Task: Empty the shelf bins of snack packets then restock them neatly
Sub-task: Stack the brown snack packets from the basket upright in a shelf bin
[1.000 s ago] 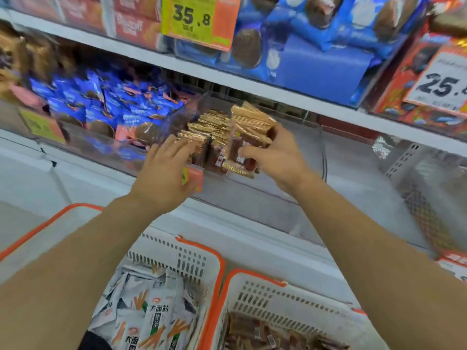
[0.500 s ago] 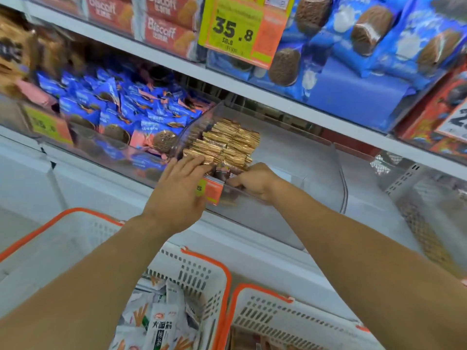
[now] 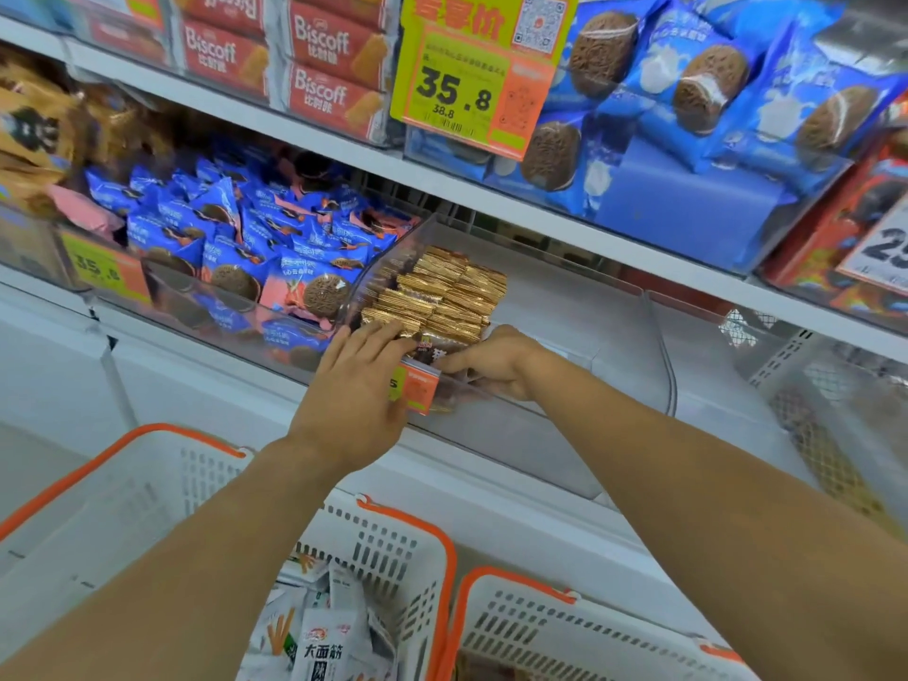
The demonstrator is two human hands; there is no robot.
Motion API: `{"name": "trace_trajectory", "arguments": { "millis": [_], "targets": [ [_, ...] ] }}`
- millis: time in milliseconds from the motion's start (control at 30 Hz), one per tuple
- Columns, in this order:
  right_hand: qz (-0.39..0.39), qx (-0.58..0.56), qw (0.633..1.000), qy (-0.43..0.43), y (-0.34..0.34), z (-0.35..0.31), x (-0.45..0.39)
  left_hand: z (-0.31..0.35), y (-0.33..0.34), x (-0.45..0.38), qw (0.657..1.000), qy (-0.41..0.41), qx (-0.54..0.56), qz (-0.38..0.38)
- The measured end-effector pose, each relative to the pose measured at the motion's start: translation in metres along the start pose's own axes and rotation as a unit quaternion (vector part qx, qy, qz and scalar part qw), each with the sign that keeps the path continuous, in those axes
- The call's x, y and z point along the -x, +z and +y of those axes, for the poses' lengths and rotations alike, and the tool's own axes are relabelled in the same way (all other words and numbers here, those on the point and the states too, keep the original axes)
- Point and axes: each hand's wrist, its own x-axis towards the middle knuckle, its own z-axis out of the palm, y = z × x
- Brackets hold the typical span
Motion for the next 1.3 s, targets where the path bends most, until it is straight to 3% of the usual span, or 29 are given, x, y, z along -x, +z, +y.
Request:
{"name": "trace_trajectory", "arguments": {
  "millis": [67,133,200,267,333,367,433,500,600,700,800,933,1100,1300],
  "targets": [
    [-0.005,-0.002,1.0,0.022,-0.011,-0.002,0.007,0.003,-0.001,-0.001,1.0,-0.01,-0.011,-0.014],
    [0.047,0.031,0.998,-0.01,-0.026,0.002,0.018,0.008,-0.002,-0.002,0.999,-0.028,-0.025,-0.031],
    [0.149,0.052,0.98,-0.122,-0.042,0.015,0.039,0.015,-0.005,-0.003,0.998,-0.045,-0.034,-0.033],
    [0.232,0.027,0.938,-0.257,-0.051,0.039,0.08,0.027,-0.011,-0.003,0.999,-0.031,-0.032,0.019],
    [0.235,-0.002,0.912,-0.335,-0.053,0.079,0.121,0.048,-0.015,-0.001,0.995,0.016,0.0,0.097],
    [0.216,-0.011,0.914,-0.343,-0.049,0.104,0.139,0.063,-0.016,0.002,0.994,0.029,0.037,0.095],
    [0.153,0.015,0.937,-0.314,-0.037,0.167,0.155,0.098,-0.003,0.018,0.994,0.033,0.099,-0.004],
    [0.076,0.088,0.967,-0.228,-0.023,0.239,0.153,0.127,0.031,0.046,0.98,0.05,0.089,-0.173],
    [-0.113,0.221,0.969,-0.012,0.002,0.349,0.144,0.154,0.096,0.106,0.904,0.066,0.04,-0.42],
    [-0.187,0.199,0.954,0.126,0.027,0.43,0.161,0.162,0.154,0.17,0.84,0.011,0.043,-0.54],
    [-0.172,0.133,0.955,0.203,0.05,0.486,0.18,0.162,0.202,0.226,0.798,-0.053,0.038,-0.599],
    [-0.176,0.026,0.947,0.266,0.08,0.527,0.187,0.158,0.249,0.283,0.767,-0.049,-0.035,-0.639],
    [-0.117,-0.085,0.942,0.303,0.116,0.529,0.174,0.15,0.276,0.299,0.795,-0.104,-0.048,-0.595],
    [-0.161,-0.068,0.931,0.32,0.142,0.518,0.171,0.141,0.276,0.277,0.802,-0.141,-0.019,-0.581]
  ]
}}
